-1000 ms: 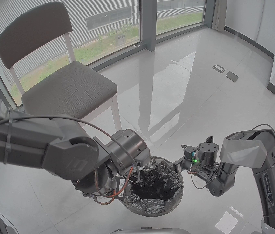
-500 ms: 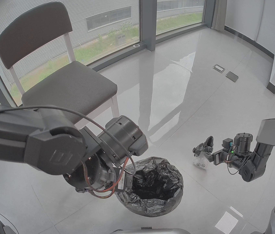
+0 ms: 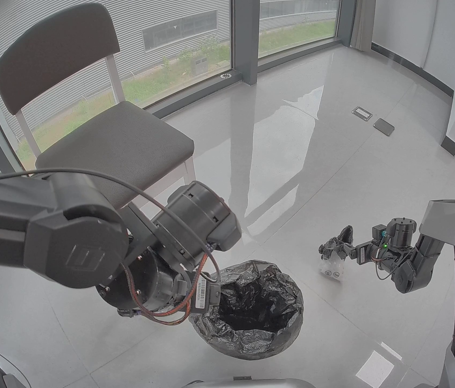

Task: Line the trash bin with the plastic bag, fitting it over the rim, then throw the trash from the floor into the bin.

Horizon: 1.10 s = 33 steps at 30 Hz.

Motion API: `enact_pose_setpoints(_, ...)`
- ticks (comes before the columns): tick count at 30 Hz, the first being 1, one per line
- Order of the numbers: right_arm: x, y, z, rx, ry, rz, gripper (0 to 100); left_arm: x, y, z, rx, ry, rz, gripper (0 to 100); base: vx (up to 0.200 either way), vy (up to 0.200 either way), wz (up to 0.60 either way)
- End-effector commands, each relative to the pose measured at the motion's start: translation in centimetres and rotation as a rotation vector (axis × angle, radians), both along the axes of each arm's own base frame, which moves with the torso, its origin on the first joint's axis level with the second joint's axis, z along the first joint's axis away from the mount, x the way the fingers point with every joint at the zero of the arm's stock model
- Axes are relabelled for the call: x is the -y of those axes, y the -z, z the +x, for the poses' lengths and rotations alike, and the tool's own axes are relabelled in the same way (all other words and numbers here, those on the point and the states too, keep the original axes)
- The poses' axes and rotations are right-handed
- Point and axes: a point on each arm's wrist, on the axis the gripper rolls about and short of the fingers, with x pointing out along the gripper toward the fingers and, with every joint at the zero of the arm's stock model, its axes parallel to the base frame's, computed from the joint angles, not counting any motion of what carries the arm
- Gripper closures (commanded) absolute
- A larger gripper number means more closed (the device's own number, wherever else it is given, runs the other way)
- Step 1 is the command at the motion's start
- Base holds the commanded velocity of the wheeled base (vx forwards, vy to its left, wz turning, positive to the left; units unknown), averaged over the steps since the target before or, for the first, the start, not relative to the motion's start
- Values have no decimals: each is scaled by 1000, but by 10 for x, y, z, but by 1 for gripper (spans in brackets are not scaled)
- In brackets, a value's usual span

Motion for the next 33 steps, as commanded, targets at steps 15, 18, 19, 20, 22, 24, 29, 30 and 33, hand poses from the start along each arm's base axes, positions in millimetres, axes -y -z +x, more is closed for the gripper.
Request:
enact_pose_setpoints(15,21,29,71,-28,72,33,0,5,17,-10,-44,-62,9,0,0,0,0)
enact_pose_setpoints(18,20,34,79,-64,71,39,0,4,17,-10,-44,-69,14,0,0,0,0)
enact_pose_setpoints(19,20,34,82,-72,75,45,0,4,17,-10,-44,-74,11,0,0,0,0)
enact_pose_setpoints(20,19,35,85,-70,76,50,0,4,17,-10,-44,-77,9,0,0,0,0)
enact_pose_setpoints(22,18,39,90,-67,77,60,0,4,17,-11,-44,-79,8,0,0,0,0)
enact_pose_setpoints(24,17,39,94,-63,76,61,0,4,17,-10,-44,-79,6,0,0,0,0)
enact_pose_setpoints(29,11,44,103,-87,75,86,0,4,17,-11,-44,-79,8,0,0,0,0)
enact_pose_setpoints(30,10,46,105,-98,79,95,0,4,17,-11,-44,-79,8,0,0,0,0)
enact_pose_setpoints(33,7,48,110,-116,84,115,0,4,17,-10,-43,-80,8,0,0,0,0)
